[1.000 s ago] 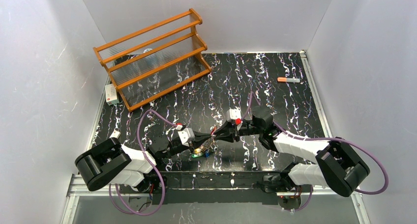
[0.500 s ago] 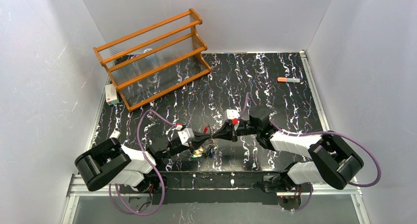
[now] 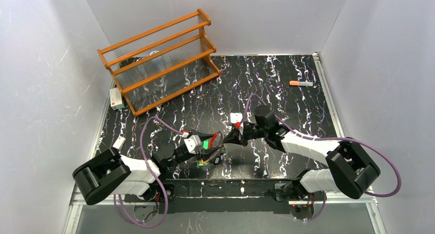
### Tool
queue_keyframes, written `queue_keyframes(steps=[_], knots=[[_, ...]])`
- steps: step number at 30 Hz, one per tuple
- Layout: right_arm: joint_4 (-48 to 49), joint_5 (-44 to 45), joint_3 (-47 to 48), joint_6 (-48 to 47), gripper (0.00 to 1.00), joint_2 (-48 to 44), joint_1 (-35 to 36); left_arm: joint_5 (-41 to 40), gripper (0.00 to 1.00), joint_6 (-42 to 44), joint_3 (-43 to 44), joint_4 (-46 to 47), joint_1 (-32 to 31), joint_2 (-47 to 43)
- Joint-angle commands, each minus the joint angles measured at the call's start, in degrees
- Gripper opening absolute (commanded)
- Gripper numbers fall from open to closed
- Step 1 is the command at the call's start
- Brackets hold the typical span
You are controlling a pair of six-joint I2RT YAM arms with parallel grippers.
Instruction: Put the keys on the keyring
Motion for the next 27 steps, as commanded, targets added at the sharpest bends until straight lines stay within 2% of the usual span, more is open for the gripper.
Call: queue_keyframes(steps=[1, 4, 8, 12, 14, 21, 27], knots=[[-13.94, 3.12, 3.62, -6.06, 0.01, -0.64, -0.05, -1.43, 0.54, 4.58, 1.16, -8.80, -0.18, -4.47], [-17.78, 5.37, 4.09, -5.54, 0.01, 0.09, 0.31, -0.51, 0.55, 7.21, 2.64, -15.89, -0.20, -6.38], [-25.38, 8.68, 8.28, -5.44, 0.01, 3.18, 1.76, -0.31, 0.54, 8.97, 3.07, -19.01, -0.21, -6.61], [-32.82, 7.26, 14.00, -5.26, 0.01, 7.69, 2.34, 3.07, 0.42, 10.35, 4.34, -19.89, -0.26, -4.86], [-34.03, 5.69, 15.85, -4.66, 0.01, 8.84, 2.53, 4.77, 0.38, 10.52, 5.10, -20.02, -0.18, -3.52], [-35.04, 2.68, 17.80, -4.43, 0.01, 9.60, 3.04, 7.54, 0.35, 10.73, 7.64, -20.07, -0.20, 0.98], [-36.75, 2.21, 18.91, -5.38, 0.01, 10.31, 3.80, 7.64, 0.21, 9.97, 10.20, -20.06, -0.20, 4.41]])
